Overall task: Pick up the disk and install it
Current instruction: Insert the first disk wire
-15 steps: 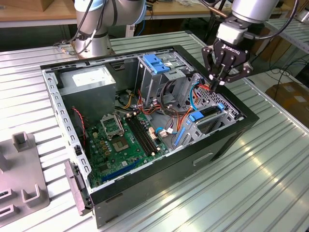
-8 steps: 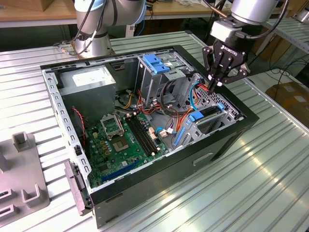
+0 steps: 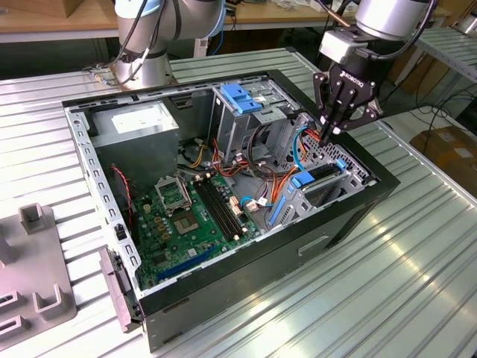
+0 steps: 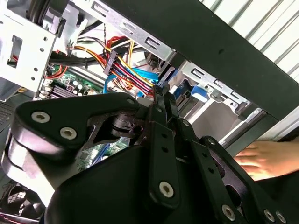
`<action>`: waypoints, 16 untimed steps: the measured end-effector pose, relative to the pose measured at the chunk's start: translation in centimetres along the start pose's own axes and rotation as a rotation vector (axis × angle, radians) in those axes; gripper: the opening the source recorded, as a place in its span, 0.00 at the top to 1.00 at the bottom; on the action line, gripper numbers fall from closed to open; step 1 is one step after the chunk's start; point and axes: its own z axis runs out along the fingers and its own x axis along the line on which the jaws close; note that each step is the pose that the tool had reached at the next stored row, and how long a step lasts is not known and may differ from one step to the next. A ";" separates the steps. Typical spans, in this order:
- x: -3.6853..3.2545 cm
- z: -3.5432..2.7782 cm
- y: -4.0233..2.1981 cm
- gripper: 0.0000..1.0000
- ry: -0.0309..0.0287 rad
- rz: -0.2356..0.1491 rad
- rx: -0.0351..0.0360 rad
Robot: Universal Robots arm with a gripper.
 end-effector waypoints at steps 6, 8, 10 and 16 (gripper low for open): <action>0.41 0.10 0.42 0.84 -0.0040 0.000 0.0043; 0.59 0.14 0.48 0.84 -0.0067 0.000 0.0047; 0.88 0.18 0.51 0.84 -0.0122 0.000 0.0049; 2.37 0.36 0.76 0.84 -0.0267 0.000 0.0054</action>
